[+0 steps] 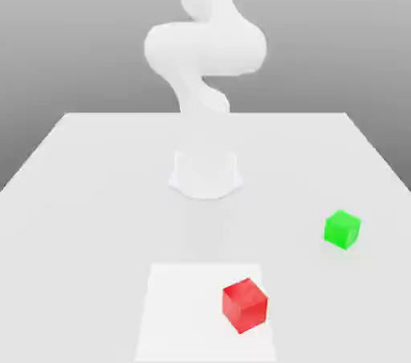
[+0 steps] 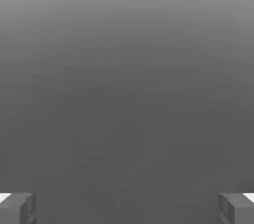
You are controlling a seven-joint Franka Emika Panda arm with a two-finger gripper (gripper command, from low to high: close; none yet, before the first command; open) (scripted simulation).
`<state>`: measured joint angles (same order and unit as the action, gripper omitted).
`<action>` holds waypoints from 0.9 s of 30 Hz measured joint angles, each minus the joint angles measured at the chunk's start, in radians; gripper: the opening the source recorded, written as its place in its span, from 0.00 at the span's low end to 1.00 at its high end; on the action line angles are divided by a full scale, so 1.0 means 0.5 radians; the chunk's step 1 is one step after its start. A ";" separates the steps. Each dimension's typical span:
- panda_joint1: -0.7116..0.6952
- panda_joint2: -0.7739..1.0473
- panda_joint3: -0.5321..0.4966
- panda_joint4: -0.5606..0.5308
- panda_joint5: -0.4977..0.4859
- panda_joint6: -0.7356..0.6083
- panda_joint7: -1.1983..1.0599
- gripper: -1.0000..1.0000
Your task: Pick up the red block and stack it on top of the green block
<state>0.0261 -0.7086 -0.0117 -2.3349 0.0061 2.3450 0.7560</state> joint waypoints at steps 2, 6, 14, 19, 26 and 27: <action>0.040 0.155 -0.016 -0.059 0.013 0.076 -0.076 0.50; 0.113 0.448 -0.041 -0.171 0.037 0.221 -0.220 0.50; 0.222 1.029 -0.050 -0.393 0.074 0.506 -0.498 0.50; 0.271 1.390 -0.031 -0.531 0.052 0.685 -0.640 0.50; 0.276 1.895 -0.015 -0.576 0.018 1.036 -0.715 0.50; 0.275 1.968 -0.013 -0.566 0.024 1.097 -0.719 0.50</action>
<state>0.1637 0.2752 -0.0181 -2.6179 0.0180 2.8935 0.3967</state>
